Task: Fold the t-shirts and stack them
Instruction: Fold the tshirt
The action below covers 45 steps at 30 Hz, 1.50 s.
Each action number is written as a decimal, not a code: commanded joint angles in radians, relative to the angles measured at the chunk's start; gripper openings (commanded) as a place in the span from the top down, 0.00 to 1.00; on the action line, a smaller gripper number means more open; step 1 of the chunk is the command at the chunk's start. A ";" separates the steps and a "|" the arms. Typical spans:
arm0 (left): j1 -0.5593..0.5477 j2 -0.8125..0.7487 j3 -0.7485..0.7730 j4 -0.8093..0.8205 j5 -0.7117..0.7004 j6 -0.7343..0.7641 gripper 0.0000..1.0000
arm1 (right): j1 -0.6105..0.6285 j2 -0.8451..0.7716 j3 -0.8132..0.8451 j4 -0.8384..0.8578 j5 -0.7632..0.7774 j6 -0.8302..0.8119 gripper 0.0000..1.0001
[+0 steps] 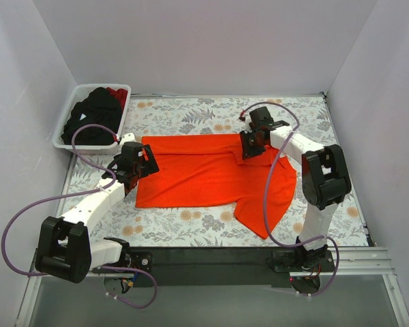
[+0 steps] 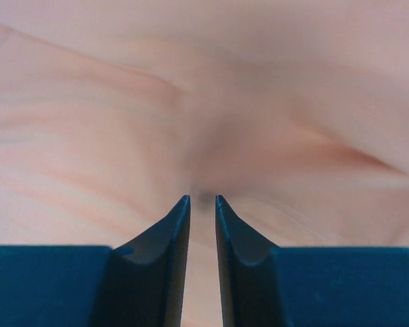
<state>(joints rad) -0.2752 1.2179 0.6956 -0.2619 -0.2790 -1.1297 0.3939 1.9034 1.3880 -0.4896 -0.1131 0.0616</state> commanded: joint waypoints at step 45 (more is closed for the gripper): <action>-0.002 0.025 0.025 -0.002 0.026 0.015 0.25 | -0.354 -0.152 -0.299 0.250 -0.083 0.164 0.73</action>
<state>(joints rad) -0.2771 1.2404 0.6956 -0.2619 -0.2520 -1.1294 0.0452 1.7866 1.0878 -0.2573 -0.2039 0.2329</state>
